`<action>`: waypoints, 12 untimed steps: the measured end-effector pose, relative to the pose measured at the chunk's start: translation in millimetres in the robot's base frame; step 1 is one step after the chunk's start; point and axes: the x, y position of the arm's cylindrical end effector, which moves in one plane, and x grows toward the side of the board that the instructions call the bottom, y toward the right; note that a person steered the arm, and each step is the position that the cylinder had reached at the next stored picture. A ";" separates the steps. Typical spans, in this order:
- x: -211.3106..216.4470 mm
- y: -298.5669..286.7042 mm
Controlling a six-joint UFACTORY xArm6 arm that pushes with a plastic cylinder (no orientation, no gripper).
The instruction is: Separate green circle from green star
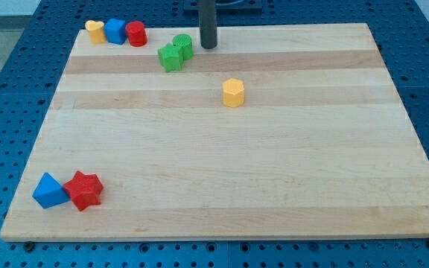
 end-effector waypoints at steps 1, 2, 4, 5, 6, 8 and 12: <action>-17.6 -15.8; -9.7 -63.6; 76.4 -96.4; 65.3 -97.1; 44.6 -94.1; 13.2 -75.7; -2.7 24.3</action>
